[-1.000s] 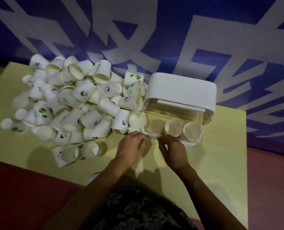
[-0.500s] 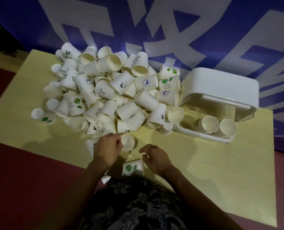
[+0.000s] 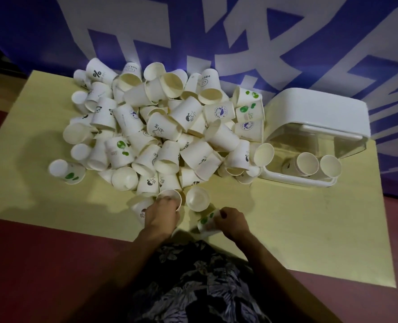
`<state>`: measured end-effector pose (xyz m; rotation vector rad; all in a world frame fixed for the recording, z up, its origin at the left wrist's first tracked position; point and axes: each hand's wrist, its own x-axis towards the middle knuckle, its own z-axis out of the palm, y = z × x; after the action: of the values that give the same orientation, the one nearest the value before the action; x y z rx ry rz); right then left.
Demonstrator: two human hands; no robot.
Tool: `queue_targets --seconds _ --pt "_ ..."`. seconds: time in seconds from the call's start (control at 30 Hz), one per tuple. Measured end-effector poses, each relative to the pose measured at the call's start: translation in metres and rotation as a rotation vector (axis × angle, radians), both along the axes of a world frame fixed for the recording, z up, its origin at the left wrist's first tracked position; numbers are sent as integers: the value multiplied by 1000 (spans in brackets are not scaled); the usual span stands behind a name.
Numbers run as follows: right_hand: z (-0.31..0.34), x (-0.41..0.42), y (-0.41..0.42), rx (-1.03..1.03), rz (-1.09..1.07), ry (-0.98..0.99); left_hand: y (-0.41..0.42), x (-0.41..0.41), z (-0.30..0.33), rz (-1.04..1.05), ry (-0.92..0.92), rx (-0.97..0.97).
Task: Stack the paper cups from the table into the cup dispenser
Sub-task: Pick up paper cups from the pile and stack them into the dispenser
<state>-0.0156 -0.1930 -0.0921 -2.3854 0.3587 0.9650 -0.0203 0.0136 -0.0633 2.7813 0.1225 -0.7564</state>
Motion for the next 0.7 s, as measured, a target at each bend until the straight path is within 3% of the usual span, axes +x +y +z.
queue_targets --seconds 0.33,0.7 --pt "57 24 -35 -64 -135 -329 -17 27 55 -24 -386 -161" --pt "96 37 -133 -123 -307 -779 -138 77 89 -261 -483 -490"
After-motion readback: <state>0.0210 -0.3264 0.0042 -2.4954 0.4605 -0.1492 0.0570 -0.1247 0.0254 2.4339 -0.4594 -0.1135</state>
